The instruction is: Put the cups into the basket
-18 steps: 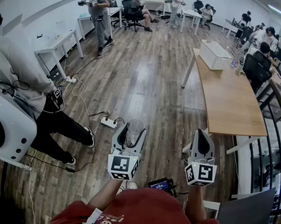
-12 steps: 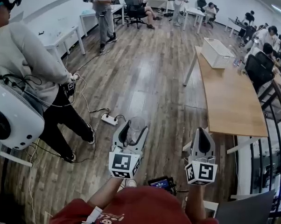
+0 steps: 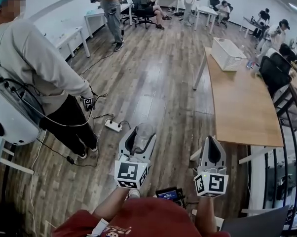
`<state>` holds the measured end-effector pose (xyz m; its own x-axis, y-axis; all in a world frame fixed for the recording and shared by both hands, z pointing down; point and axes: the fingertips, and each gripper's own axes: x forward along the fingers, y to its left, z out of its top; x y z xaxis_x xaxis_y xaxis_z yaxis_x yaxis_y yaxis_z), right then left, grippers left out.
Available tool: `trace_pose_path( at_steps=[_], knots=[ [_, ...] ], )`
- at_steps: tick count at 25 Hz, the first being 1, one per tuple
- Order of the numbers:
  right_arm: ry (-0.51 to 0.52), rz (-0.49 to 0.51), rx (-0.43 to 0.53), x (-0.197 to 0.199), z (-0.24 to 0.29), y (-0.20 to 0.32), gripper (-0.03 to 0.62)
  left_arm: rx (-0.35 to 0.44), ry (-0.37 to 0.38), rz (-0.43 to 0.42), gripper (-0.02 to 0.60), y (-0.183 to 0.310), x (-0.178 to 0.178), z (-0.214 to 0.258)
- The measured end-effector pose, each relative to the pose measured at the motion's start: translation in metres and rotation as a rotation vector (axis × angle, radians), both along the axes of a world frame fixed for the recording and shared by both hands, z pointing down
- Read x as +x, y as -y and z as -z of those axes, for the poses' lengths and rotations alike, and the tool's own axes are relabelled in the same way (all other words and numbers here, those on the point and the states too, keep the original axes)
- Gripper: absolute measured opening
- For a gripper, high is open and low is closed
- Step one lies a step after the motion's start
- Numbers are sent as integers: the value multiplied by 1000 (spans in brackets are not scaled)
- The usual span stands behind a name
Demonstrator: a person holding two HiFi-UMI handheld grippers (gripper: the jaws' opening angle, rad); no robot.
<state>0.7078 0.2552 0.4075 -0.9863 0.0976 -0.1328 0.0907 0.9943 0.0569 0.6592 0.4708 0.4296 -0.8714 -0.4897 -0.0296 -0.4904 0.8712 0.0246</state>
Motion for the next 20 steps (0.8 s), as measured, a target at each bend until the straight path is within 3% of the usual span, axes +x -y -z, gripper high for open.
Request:
trace_pose_path(
  at_steps=[9,20],
  knots=[
    [-4,21,-7,-16,-7,26,12,-4,-6,7,270,29,-15,0],
    [-14,-2,7,-73,-7,31,12,11,-9,-20,270,38,-78,-3]
  ],
)
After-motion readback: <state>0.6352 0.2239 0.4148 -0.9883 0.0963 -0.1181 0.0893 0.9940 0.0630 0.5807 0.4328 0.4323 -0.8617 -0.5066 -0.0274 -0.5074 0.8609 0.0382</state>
